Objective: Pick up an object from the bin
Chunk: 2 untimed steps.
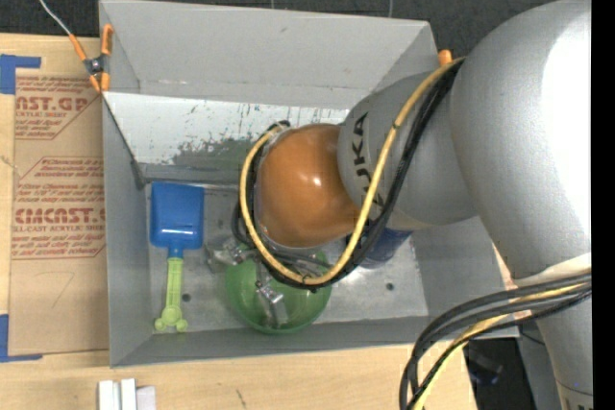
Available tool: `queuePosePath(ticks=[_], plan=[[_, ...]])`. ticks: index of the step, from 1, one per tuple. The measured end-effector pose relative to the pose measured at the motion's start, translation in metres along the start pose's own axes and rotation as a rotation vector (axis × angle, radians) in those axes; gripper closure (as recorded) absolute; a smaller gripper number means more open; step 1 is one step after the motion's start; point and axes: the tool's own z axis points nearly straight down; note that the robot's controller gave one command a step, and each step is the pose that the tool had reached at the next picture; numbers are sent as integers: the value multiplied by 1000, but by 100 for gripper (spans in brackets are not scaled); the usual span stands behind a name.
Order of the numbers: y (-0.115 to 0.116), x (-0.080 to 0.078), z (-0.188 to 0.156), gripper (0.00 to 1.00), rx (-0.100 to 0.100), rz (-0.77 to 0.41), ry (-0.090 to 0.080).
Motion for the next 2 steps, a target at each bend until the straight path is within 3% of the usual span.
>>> queuePosePath(ticks=[1, 2], plan=[[13, 5, 4, 0, 8, -188, -24], [0, -6, -4, 100, 3, -1, -19]])
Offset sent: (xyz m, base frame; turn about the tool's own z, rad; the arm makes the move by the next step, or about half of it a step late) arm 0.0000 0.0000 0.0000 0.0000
